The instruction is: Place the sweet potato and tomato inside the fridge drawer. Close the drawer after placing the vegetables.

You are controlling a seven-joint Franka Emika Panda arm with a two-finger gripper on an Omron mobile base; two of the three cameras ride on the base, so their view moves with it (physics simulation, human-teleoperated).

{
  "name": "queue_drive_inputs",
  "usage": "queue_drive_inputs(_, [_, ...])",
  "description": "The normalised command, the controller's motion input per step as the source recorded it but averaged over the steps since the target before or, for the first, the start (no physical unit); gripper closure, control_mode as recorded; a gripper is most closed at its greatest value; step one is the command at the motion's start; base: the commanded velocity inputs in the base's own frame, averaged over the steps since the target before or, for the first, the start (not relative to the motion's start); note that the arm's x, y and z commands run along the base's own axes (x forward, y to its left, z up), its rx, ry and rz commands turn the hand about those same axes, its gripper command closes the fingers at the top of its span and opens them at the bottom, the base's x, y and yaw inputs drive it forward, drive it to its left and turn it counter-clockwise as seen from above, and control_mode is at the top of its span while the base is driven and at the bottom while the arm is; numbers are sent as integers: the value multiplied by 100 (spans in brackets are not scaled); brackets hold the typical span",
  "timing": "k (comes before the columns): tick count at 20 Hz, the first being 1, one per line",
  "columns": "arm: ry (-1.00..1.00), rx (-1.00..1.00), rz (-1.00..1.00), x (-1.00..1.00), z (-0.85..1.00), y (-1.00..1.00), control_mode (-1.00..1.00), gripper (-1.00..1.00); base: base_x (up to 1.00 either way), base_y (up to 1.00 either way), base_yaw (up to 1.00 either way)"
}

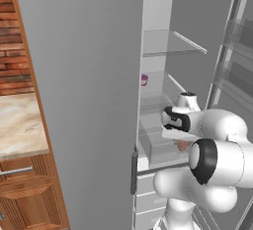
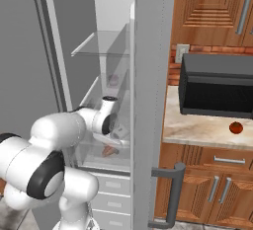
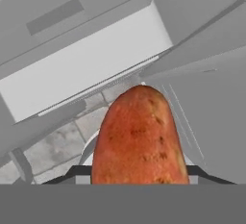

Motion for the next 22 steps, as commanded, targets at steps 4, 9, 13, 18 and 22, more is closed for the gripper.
queue_drive_inputs(4, [0,0,0,0,2,0,-100,-100,0,0,0])
queue_drive_inputs(9, [0,0,0,-2,11,0,-100,-100,0,0,0])
queue_drive_inputs(13, [0,0,2,-36,19,0,-100,-100,0,0,0])
queue_drive_inputs(18, [0,0,5,-67,3,0,-100,-100,0,0,0])
queue_drive_inputs(22, [0,0,5,-69,6,0,-100,-100,0,0,0])
